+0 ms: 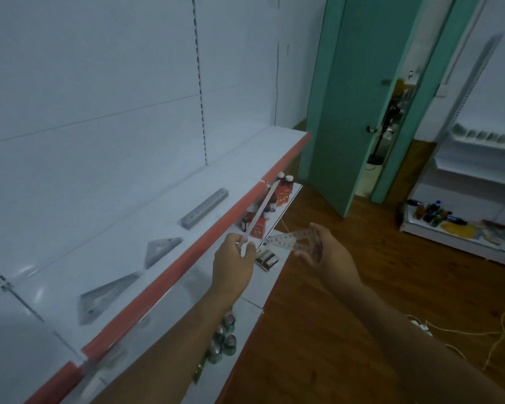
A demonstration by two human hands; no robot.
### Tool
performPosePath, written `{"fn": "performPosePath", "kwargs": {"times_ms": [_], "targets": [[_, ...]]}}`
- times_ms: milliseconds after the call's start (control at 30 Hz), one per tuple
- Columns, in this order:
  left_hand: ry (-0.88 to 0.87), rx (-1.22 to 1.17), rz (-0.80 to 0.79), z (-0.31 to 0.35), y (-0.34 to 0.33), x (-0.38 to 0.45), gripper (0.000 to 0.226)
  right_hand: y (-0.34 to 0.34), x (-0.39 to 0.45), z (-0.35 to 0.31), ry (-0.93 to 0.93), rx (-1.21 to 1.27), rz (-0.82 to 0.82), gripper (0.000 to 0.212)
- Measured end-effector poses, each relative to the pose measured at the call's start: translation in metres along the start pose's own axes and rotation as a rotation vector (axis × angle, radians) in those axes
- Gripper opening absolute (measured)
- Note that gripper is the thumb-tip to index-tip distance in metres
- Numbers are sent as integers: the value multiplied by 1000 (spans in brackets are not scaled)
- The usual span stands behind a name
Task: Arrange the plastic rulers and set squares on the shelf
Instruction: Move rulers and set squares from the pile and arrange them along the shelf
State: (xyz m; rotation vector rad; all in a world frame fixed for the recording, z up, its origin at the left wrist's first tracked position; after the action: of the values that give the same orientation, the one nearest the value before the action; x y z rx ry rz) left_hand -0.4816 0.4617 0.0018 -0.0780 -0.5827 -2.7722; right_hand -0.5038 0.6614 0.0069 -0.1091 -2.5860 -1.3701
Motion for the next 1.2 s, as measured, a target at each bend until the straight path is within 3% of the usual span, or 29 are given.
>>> {"fn": "performPosePath", "kwargs": {"times_ms": [167,333,700,800,967,1200], "targets": [[36,-21,85,-13,11,26,25,-33,44,-12,84,61,-65,75],[81,15,252,-31,28,57,11,-68,95,-39,226,151,-153,73],[259,176,692,-58,63,62,13,-125,147,-109,364,793,-502,65],[302,224,766,-65,74,44,15,-140,144,-130,385,813,-536,64],[368,221,895,-72,106,14,13,-161,132,-165,433,753,-576,26],[391,240,1034,-83,157,-27,13,-174,105,-214,584,677,-521,10]]}}
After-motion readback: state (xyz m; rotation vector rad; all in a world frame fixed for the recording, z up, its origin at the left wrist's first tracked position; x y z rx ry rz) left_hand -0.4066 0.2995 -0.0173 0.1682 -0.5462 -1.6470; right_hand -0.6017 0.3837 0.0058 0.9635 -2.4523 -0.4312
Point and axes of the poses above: each hand's wrist, its own x-axis towards the middle knuckle, its own y-axis out of the back of the hand, z = x × y, the point moved 2 cm from there along x, towards the middle knuckle, and after that the axes turned 3 degrees about -x, right-handed, at the moved point
